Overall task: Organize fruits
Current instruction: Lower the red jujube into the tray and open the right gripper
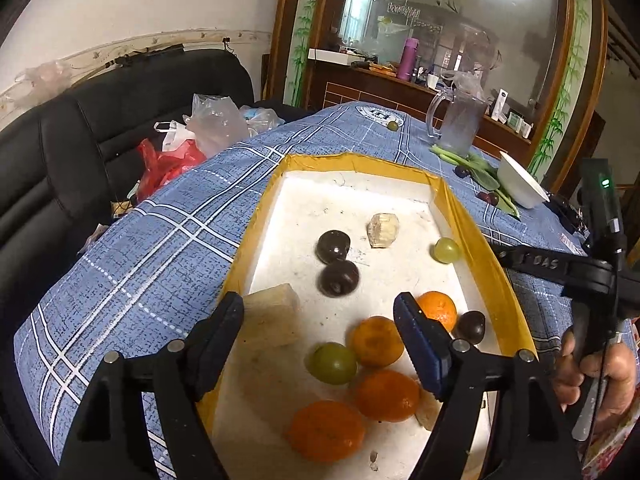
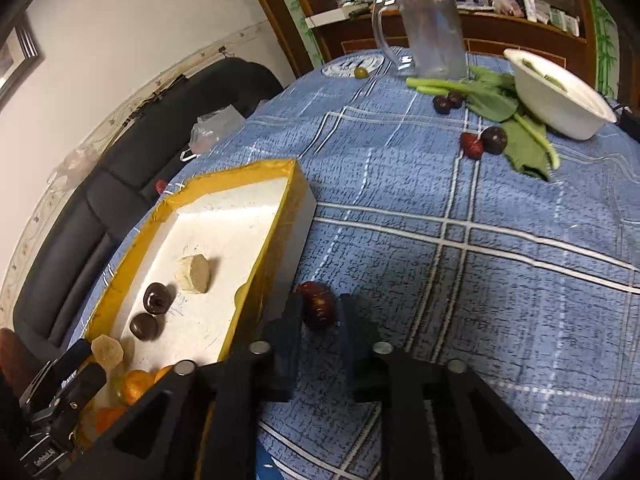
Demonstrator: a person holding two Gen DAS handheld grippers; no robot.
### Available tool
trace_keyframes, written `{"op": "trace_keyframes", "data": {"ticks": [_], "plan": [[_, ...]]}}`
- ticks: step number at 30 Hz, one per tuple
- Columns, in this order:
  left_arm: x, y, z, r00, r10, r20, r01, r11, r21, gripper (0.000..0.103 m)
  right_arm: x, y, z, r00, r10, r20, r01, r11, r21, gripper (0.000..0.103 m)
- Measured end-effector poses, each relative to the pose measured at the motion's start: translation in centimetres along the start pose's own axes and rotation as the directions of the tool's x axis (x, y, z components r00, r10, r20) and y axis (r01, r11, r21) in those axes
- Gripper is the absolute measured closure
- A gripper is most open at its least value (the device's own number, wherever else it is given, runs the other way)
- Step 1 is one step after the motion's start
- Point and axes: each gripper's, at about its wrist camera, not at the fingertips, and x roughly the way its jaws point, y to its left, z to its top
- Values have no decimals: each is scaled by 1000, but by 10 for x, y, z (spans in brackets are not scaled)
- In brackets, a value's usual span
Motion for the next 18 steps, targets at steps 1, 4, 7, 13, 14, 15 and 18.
{"op": "trace_keyframes", "data": {"ticks": [1,4,7,13,14,15,18], "plan": [[-1,1,0,1000,-4,0,4,1000,-3,26,-4,0,1,1000,-9,11,9,1000,0,86],[-4,1,-1,1000,-20,-4,20,1000,-13,26,-23,-1,1,998,-42,48,42,999,-4,88],[-8,1,-2,999,-38,-11,37,999,-28,26,-37,-2,2,997,-42,67,43,999,-2,88],[-13,-2,-5,998,-55,-22,54,998,-34,26,-11,7,1,1000,-18,-14,17,997,-78,75],[-12,-2,-6,998,-53,-27,52,998,-34,26,-5,10,0,1000,-18,-25,16,995,-97,67],[-12,-3,-6,998,-49,-28,48,998,-35,26,1,14,-1,999,-19,-38,15,993,-113,66],[-13,-5,-4,999,-51,-19,50,998,-32,26,11,16,1,999,-30,-22,27,992,-123,66]]}}
